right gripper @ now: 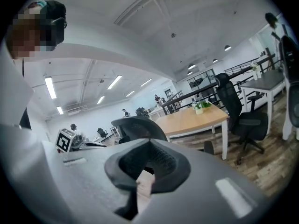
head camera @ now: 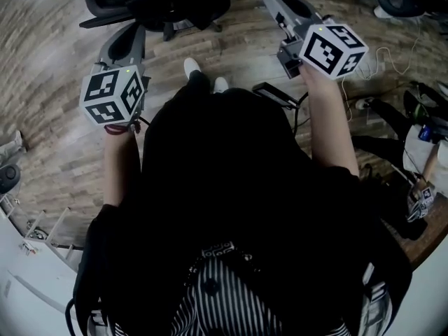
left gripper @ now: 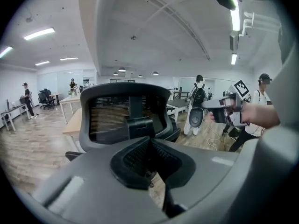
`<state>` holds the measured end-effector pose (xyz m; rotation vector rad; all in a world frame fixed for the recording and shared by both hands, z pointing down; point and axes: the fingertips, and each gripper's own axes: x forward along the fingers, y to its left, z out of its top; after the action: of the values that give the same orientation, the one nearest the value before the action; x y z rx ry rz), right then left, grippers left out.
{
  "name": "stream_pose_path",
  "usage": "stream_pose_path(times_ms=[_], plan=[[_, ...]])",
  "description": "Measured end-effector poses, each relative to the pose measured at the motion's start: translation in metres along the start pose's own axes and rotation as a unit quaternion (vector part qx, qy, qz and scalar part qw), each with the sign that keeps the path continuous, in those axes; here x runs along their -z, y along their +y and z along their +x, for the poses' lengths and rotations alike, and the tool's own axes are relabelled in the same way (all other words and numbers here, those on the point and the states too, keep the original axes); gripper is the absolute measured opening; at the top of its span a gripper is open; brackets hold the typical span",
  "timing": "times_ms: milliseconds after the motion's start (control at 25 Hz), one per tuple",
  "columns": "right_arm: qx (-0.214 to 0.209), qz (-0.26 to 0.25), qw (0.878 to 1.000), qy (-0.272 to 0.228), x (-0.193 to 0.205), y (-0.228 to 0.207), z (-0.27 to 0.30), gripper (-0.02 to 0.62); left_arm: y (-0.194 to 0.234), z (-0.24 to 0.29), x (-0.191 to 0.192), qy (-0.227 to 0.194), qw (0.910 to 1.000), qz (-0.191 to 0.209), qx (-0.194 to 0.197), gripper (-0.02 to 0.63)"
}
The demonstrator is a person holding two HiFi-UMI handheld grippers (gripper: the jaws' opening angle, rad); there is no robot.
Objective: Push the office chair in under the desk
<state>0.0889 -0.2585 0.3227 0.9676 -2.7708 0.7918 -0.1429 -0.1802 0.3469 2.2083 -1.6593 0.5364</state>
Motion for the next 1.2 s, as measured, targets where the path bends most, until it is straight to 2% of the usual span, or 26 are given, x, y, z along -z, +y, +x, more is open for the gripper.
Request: stream_pose_path(times_ms=[280,400,440,480,520,560,720,880,1000,1200], plan=[[0.000,-0.027,1.000,-0.006,-0.030,-0.001,0.055,0.001,0.055,0.027,-0.025,-0.017,0.9998,-0.011,-0.010,0.001],[0.015,-0.053,0.998,0.013,-0.031,-0.001,0.073,0.002,0.068,0.031,-0.033,-0.025,0.9997,-0.004,-0.006,0.004],[0.017,-0.060,0.998,0.024,-0.029,-0.001,0.079,0.003,0.075,0.031,-0.034,-0.029,0.9996,0.001,-0.001,0.082],[0.015,-0.066,0.997,0.035,-0.027,0.000,0.086,0.034,0.083,0.031,-0.035,-0.031,0.9995,0.008,0.004,0.190],[0.011,-0.069,0.997,0.043,-0.025,0.001,0.093,0.139,0.093,0.030,-0.034,-0.029,0.9994,0.017,0.005,0.234],[0.009,-0.071,0.996,0.048,-0.023,0.001,0.097,0.177,0.105,0.030,-0.031,-0.025,0.9994,0.023,0.002,0.264],[0.017,-0.086,0.995,0.051,-0.020,0.001,0.110,0.259,0.143,0.037,-0.019,-0.005,0.9999,0.012,-0.010,0.402],[0.022,-0.108,0.992,0.068,-0.014,0.003,0.131,0.302,0.164,0.058,-0.011,0.005,0.9999,-0.008,-0.003,0.450],[0.027,-0.109,0.991,0.074,-0.013,0.001,0.149,0.308,0.184,0.068,-0.011,-0.001,0.9996,-0.026,-0.005,0.453],[0.035,-0.120,0.989,0.081,-0.014,0.006,0.167,0.311,0.188,0.085,-0.015,0.002,0.9998,-0.016,0.011,0.453]])
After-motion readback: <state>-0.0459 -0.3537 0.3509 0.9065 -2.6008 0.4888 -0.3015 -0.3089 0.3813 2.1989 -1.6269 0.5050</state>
